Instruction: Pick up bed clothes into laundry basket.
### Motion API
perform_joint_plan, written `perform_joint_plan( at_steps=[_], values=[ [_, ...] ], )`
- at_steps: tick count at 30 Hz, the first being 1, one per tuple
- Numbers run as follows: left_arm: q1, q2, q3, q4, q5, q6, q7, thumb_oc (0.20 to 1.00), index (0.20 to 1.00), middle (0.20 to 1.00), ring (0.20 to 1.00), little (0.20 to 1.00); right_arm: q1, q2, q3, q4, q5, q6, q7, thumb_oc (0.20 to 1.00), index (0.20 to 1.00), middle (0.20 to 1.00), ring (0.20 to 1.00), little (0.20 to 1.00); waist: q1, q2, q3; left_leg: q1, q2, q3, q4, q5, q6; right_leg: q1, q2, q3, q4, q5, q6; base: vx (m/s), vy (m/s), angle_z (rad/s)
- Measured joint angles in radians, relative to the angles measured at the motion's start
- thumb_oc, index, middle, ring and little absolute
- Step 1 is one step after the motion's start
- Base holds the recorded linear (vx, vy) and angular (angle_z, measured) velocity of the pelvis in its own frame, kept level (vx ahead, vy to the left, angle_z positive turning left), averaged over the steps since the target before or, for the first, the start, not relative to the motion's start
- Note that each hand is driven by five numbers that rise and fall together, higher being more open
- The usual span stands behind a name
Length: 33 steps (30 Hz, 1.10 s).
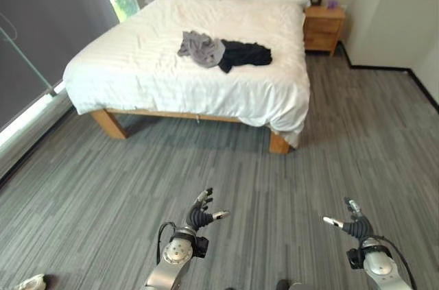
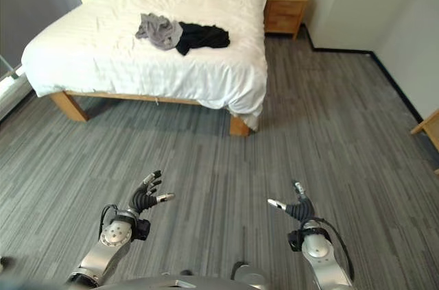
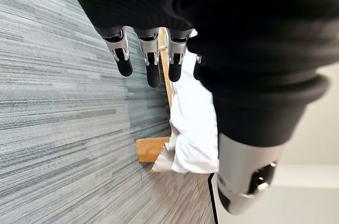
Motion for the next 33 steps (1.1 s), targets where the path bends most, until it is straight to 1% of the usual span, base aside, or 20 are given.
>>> perform_joint_plan(
  at_steps=[7,8,9,11,12,13,14,15,16,18,20,24,25,26,27,28,29,30,31,33],
  values=[
    [0.011,0.006,0.055,-0.121,-0.002,-0.037,0.013,1.000,1.000,1.000,1.000,1.000,-0.032,-0.017,-0.016,-0.122,-0.042,-0.043,0.003,1.000,1.000,1.000,1.000,1.000,0.009,-0.016,0.026,0.002,-0.014,-0.063,0.032,0.000,-0.001,0.079,0.000,-0.020,-0.110,0.059,0.019,-0.04,-0.062,0.11],
    [-0.006,0.008,0.052,-0.114,-0.003,-0.038,0.013,1.000,1.000,1.000,1.000,1.000,-0.051,-0.018,-0.015,-0.124,-0.040,-0.052,0.005,1.000,1.000,1.000,1.000,1.000,0.020,-0.028,0.038,-0.023,-0.015,-0.070,0.082,-0.001,-0.002,0.079,-0.010,-0.022,-0.110,0.059,0.019,-0.10,-0.116,0.09],
    [-0.039,0.011,0.044,-0.092,-0.028,-0.042,0.010,1.000,1.000,1.000,1.000,1.000,-0.081,-0.025,-0.015,-0.139,-0.040,-0.060,0.009,1.000,1.000,1.000,1.000,1.000,0.030,-0.056,0.074,-0.122,-0.007,-0.092,0.269,-0.001,-0.011,0.074,-0.037,-0.031,-0.110,0.058,0.012,-0.08,-0.175,0.10],
    [-0.045,0.007,0.035,-0.088,-0.042,-0.042,0.007,1.000,1.000,1.000,1.000,1.000,-0.102,-0.037,-0.014,-0.159,-0.040,-0.064,0.012,1.000,1.000,1.000,1.000,1.000,0.050,-0.062,0.112,-0.212,0.018,-0.105,0.468,0.025,-0.059,0.087,-0.045,-0.035,-0.104,0.058,-0.003,-0.03,-0.149,-0.05],
    [-0.040,-0.011,0.038,-0.086,-0.051,-0.043,0.003,1.000,1.000,1.000,1.000,1.000,-0.110,-0.056,-0.012,-0.167,-0.040,-0.070,0.011,1.000,1.000,1.000,1.000,1.000,0.054,-0.034,0.126,-0.275,0.047,-0.156,0.590,0.049,-0.095,0.065,-0.030,-0.051,-0.052,0.054,-0.010,0.08,-0.059,-0.11],
    [-0.047,-0.006,0.025,-0.093,-0.073,-0.044,0.002,1.000,1.000,1.000,1.000,1.000,-0.116,-0.060,-0.020,-0.175,-0.040,-0.073,0.013,1.000,1.000,1.000,1.000,1.000,0.054,-0.032,0.146,-0.351,0.066,-0.185,0.712,0.105,-0.174,0.071,-0.041,-0.051,-0.042,0.039,-0.029,0.22,0.014,-0.03],
    [-0.027,0.005,0.017,-0.086,-0.081,-0.043,-0.005,1.000,1.000,1.000,1.000,1.000,-0.110,-0.054,-0.016,-0.174,-0.040,-0.072,0.017,1.000,1.000,1.000,1.000,1.000,0.059,-0.065,0.161,-0.389,0.082,-0.183,0.767,0.125,-0.187,0.112,-0.047,-0.046,-0.097,0.005,-0.050,0.32,0.065,0.04],
    [-0.014,0.003,0.018,-0.086,-0.081,-0.044,-0.010,1.000,1.000,1.000,1.000,1.000,-0.112,-0.047,-0.021,-0.175,-0.040,-0.073,0.017,1.000,1.000,1.000,1.000,1.000,0.057,-0.061,0.160,-0.394,0.094,-0.179,0.721,0.103,-0.172,0.114,-0.041,-0.039,-0.107,-0.012,-0.053,0.37,0.156,-0.07],
    [-0.009,-0.003,0.017,-0.080,-0.081,-0.043,-0.018,1.000,1.000,1.000,1.000,1.000,-0.117,-0.041,-0.021,-0.171,-0.040,-0.072,0.017,1.000,1.000,1.000,1.000,1.000,0.054,-0.058,0.162,-0.378,0.107,-0.147,0.588,0.085,-0.153,0.107,-0.036,-0.026,-0.115,-0.017,-0.046,0.34,0.203,-0.15],
    [-0.012,-0.010,0.010,-0.051,-0.081,-0.042,-0.031,1.000,1.000,1.000,1.000,1.000,-0.131,-0.027,-0.015,-0.137,-0.040,-0.072,0.021,1.000,1.000,1.000,1.000,1.000,0.052,-0.052,0.165,-0.335,0.107,-0.093,0.271,0.087,-0.136,0.105,-0.035,-0.003,-0.111,-0.020,-0.024,0.31,0.167,-0.14],
    [-0.016,-0.011,0.009,-0.022,-0.081,-0.042,-0.035,1.000,1.000,1.000,1.000,1.000,-0.159,-0.035,0.016,-0.074,-0.040,-0.064,0.023,1.000,1.000,1.000,1.000,1.000,0.058,-0.033,0.156,-0.293,0.081,-0.114,-0.075,0.117,-0.117,0.116,-0.033,0.016,-0.113,-0.026,0.010,0.40,0.098,-0.30],
    [-0.002,-0.017,0.008,-0.011,-0.118,-0.042,-0.035,1.000,1.000,1.000,1.000,1.000,-0.142,-0.048,0.022,-0.083,-0.042,-0.062,0.023,1.000,1.000,1.000,1.000,1.000,0.070,-0.004,0.141,-0.292,0.077,-0.191,-0.071,0.126,-0.114,0.184,-0.035,0.061,-0.117,-0.095,0.014,0.43,0.078,-0.39],
    [0.003,-0.020,0.007,-0.012,-0.119,-0.043,-0.037,1.000,1.000,1.000,1.000,1.000,-0.111,-0.063,0.023,-0.103,-0.044,-0.065,0.023,1.000,1.000,1.000,1.000,1.000,0.077,0.000,0.113,-0.290,0.069,-0.211,-0.054,0.180,-0.093,0.203,-0.047,0.074,-0.117,-0.122,0.043,0.47,0.120,-0.61],
    [-0.016,-0.009,0.004,-0.005,-0.121,-0.043,-0.041,1.000,1.000,1.000,1.000,1.000,-0.096,-0.069,0.061,-0.107,-0.066,-0.064,0.024,1.000,1.000,1.000,1.000,1.000,0.086,-0.057,0.112,-0.276,0.009,-0.165,0.004,0.161,-0.078,0.164,-0.117,0.091,0.019,-0.139,0.110,0.39,0.174,-0.73],
    [-0.029,-0.008,-0.004,0.009,-0.122,-0.036,-0.041,1.000,1.000,1.000,1.000,1.000,-0.115,-0.077,0.089,-0.109,-0.083,-0.058,0.026,1.000,1.000,1.000,1.000,1.000,0.086,-0.049,0.121,-0.255,0.009,-0.170,0.006,0.156,-0.049,0.041,-0.147,0.102,0.275,-0.144,0.169,0.06,0.076,-0.65],
    [-0.037,0.000,-0.021,0.019,-0.122,-0.033,-0.044,1.000,1.000,1.000,1.000,1.000,-0.107,-0.076,0.102,-0.131,-0.086,-0.059,0.031,1.000,1.000,1.000,1.000,1.000,0.075,-0.034,0.114,-0.233,0.017,-0.190,-0.013,0.178,0.007,-0.068,-0.163,0.114,0.506,-0.163,0.178,0.16,0.155,-0.09],
    [-0.052,0.021,-0.037,0.028,-0.120,-0.027,-0.049,1.000,1.000,1.000,1.000,1.000,-0.082,-0.049,0.107,-0.148,-0.107,-0.060,0.033,1.000,1.000,1.000,1.000,1.000,0.042,-0.051,0.109,-0.197,-0.006,-0.204,-0.040,0.172,0.030,-0.135,-0.171,0.142,0.645,-0.132,0.178,0.31,0.184,0.30],
    [-0.076,0.037,-0.040,0.018,-0.117,-0.028,-0.045,1.000,1.000,1.000,1.000,1.000,-0.080,-0.029,0.124,-0.155,-0.144,-0.054,0.036,1.000,1.000,1.000,1.000,1.000,0.018,-0.083,0.117,-0.134,-0.058,-0.210,-0.046,0.110,0.061,-0.257,-0.177,0.210,0.830,-0.101,0.185,0.45,0.207,0.34],
    [-0.096,0.047,-0.043,0.012,-0.116,-0.027,-0.039,1.000,1.000,1.000,1.000,1.000,-0.091,-0.023,0.123,-0.155,-0.174,-0.049,0.034,1.000,1.000,1.000,1.000,1.000,0.012,-0.088,0.137,-0.113,-0.071,-0.211,-0.015,0.075,0.071,-0.332,-0.167,0.247,0.945,-0.051,0.187,0.47,0.116,0.28],
    [-0.103,0.029,-0.040,0.001,-0.116,-0.029,-0.030,1.000,1.000,1.000,1.000,1.000,-0.095,-0.027,0.103,-0.157,-0.216,-0.029,0.016,1.000,1.000,1.000,1.000,1.000,-0.005,-0.044,0.139,-0.080,-0.061,-0.227,-0.008,0.039,0.079,-0.396,-0.132,0.202,0.926,-0.063,0.143,0.34,-0.030,0.39]
  ],
)
